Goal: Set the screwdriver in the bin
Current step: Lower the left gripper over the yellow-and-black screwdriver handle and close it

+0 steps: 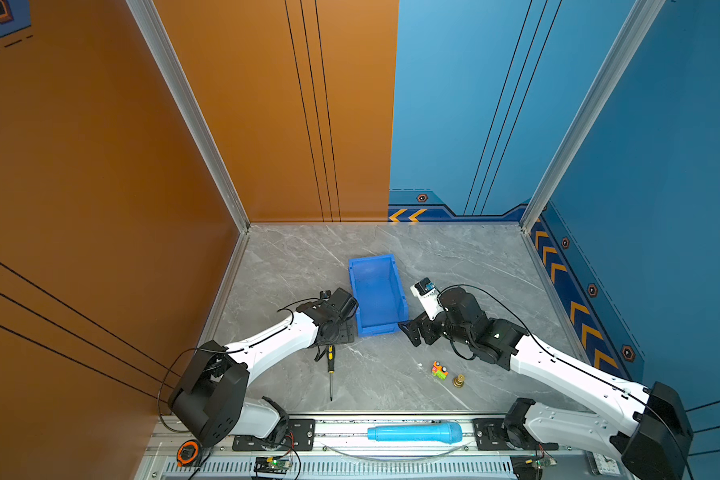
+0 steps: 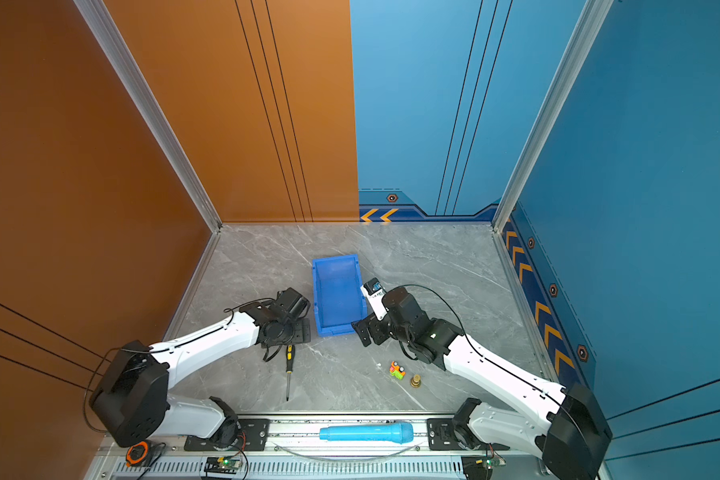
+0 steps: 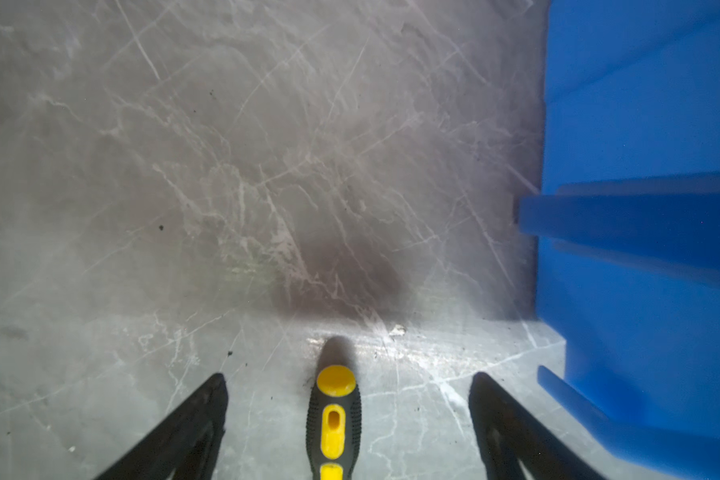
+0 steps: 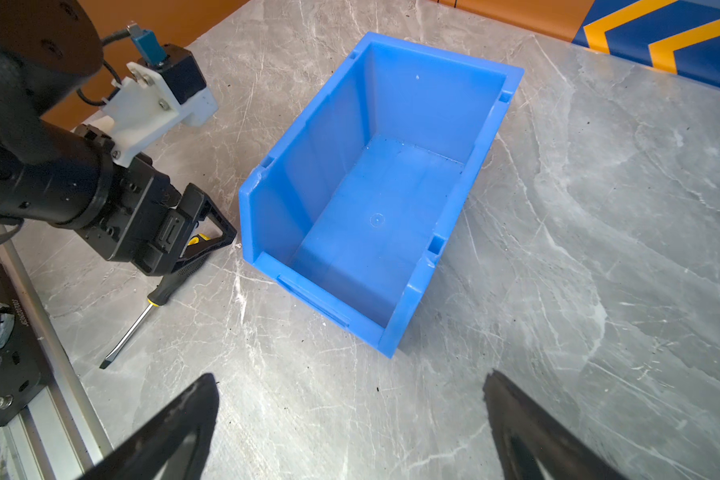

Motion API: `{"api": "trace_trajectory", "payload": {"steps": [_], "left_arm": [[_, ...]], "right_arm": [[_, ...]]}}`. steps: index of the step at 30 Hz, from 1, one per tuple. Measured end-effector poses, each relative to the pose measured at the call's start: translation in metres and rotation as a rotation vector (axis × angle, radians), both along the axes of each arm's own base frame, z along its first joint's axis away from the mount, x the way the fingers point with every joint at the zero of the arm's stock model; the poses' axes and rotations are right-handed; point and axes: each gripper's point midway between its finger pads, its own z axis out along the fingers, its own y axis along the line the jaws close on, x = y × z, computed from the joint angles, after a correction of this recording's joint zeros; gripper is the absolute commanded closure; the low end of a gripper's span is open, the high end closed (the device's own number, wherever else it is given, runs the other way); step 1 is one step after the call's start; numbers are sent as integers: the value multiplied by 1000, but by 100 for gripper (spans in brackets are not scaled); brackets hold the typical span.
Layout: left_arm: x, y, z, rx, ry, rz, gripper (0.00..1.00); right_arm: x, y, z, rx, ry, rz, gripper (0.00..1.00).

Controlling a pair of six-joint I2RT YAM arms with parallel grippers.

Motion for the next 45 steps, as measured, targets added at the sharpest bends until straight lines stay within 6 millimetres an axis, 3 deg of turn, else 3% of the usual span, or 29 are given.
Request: {"api": "trace_trajectory", "payload": {"steps": [3, 14, 21, 31, 37, 45], "left_arm": [[-4, 2, -5, 5, 15, 3, 13], [-27, 4, -29, 49, 89, -12, 37], [-32, 2, -36, 62, 109, -16, 57], [-32, -1, -37, 60, 108, -15, 77], [-32, -1, -37, 60, 108, -15, 96], [-31, -1, -35, 62, 103, -16, 100]], "right_arm": [[2, 2, -4, -5, 5, 0, 0], [4, 4, -2, 6, -2, -2, 0], [4, 4, -1, 11, 0, -6, 0], [4, 3, 2, 17, -8, -10, 0], [3, 2, 3, 20, -10, -10, 0], [7, -1, 4, 20, -11, -22, 0]]}}
